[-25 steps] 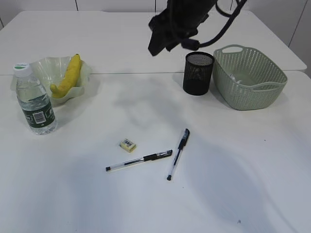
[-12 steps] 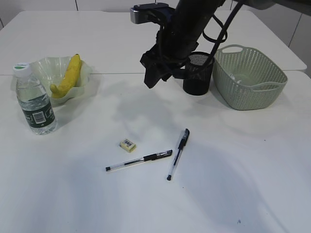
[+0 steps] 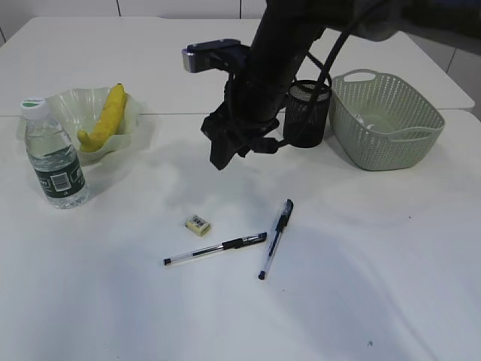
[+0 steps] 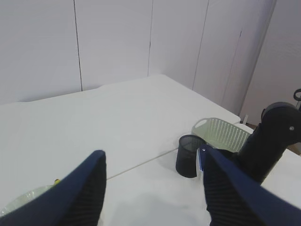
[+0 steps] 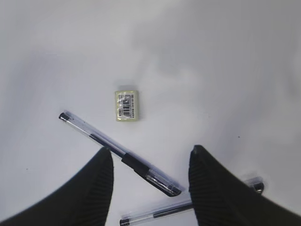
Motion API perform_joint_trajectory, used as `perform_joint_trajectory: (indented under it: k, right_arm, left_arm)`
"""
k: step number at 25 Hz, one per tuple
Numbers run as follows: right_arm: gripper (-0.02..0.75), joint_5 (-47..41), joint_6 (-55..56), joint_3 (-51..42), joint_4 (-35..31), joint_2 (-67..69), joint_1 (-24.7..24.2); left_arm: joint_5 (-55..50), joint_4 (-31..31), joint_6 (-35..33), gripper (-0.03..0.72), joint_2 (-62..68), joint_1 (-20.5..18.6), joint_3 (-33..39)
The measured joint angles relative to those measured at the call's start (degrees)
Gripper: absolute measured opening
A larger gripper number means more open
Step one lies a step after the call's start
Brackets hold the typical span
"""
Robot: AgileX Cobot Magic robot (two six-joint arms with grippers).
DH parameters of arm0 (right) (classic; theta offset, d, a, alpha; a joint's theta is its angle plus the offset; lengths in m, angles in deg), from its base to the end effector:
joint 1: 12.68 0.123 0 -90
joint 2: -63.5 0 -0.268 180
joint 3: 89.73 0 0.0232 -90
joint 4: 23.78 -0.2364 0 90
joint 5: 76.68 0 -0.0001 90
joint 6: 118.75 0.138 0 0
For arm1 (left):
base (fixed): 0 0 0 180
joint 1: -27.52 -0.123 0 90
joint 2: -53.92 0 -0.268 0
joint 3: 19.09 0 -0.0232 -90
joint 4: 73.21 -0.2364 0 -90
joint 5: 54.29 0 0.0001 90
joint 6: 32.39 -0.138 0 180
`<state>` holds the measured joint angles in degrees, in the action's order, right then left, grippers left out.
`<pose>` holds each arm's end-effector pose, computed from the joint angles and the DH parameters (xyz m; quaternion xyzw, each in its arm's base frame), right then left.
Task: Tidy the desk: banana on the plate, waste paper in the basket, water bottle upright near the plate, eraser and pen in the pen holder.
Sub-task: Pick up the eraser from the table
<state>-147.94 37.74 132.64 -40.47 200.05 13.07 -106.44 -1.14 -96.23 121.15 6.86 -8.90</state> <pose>0.4043 0.2367 0.1851 -0.3828 0.9042 0.1447 0.1226 0.2348 -0.0223 0.4299 0.1496 0.7276 -0.1933 0.6410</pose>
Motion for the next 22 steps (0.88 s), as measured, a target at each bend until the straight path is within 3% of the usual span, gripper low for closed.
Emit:
perform_joint_trajectory:
  k: [22]
  right_arm:
    - [0.389,0.5,0.0,-0.2,0.0,6.7,2.2]
  left_arm:
    - [0.0,-5.3,3.5,0.452,0.4,0.0,0.0]
